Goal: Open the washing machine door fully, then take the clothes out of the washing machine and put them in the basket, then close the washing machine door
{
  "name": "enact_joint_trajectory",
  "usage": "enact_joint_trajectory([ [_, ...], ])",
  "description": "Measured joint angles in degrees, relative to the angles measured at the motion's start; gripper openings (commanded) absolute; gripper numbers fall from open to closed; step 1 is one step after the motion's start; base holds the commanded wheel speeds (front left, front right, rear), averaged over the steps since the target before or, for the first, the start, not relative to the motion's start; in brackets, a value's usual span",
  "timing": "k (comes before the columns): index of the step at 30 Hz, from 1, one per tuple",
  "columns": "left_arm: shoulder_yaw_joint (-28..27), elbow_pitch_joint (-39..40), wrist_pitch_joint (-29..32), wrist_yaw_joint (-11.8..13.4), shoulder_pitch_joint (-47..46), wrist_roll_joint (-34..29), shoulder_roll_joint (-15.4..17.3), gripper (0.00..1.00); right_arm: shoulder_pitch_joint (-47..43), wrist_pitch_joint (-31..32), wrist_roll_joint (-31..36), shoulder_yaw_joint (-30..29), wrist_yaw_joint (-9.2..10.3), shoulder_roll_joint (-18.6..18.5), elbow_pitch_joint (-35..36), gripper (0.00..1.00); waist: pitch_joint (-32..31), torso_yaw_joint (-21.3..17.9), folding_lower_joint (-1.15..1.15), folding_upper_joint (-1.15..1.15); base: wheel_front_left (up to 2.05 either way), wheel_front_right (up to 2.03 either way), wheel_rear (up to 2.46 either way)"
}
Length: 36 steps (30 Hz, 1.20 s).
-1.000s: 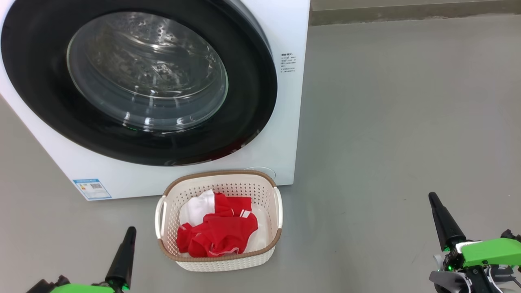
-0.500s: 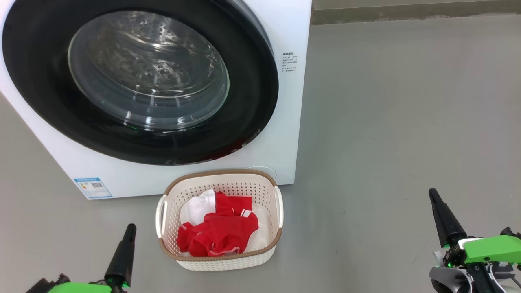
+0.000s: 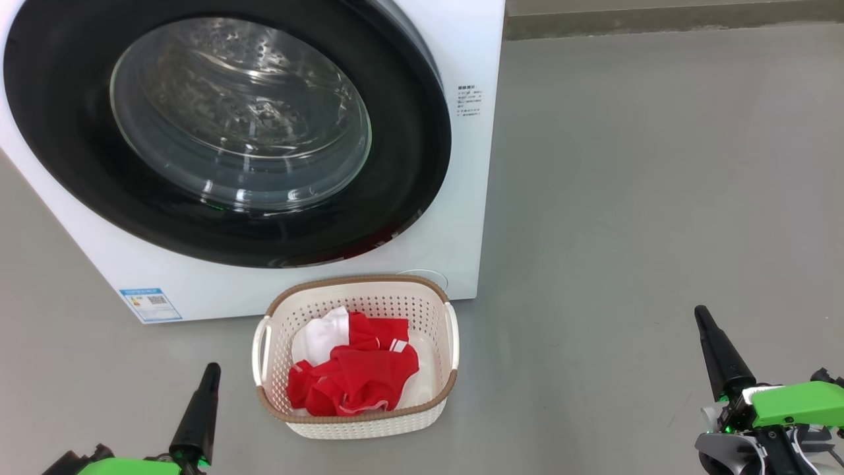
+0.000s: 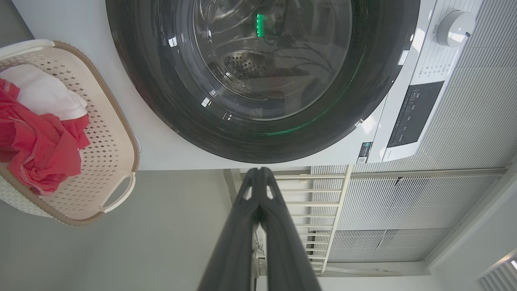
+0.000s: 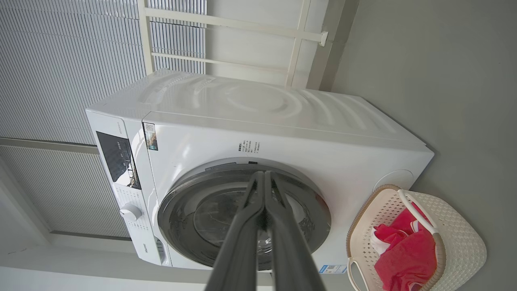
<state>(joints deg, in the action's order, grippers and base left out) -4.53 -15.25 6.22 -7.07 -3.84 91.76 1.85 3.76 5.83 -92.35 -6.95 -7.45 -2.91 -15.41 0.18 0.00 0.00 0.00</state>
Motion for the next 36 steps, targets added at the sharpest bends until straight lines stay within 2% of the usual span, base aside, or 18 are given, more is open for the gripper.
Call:
enact_joint_trajectory([
  [36, 0.0, 0.0, 0.0, 0.0, 0.0, 0.0, 0.0, 0.00, 0.0, 0.3, 0.0, -0.2, 0.00, 0.1, 0.0, 0.00, 0.0, 0.0, 0.00, 0.00, 0.00, 0.00, 0.00],
])
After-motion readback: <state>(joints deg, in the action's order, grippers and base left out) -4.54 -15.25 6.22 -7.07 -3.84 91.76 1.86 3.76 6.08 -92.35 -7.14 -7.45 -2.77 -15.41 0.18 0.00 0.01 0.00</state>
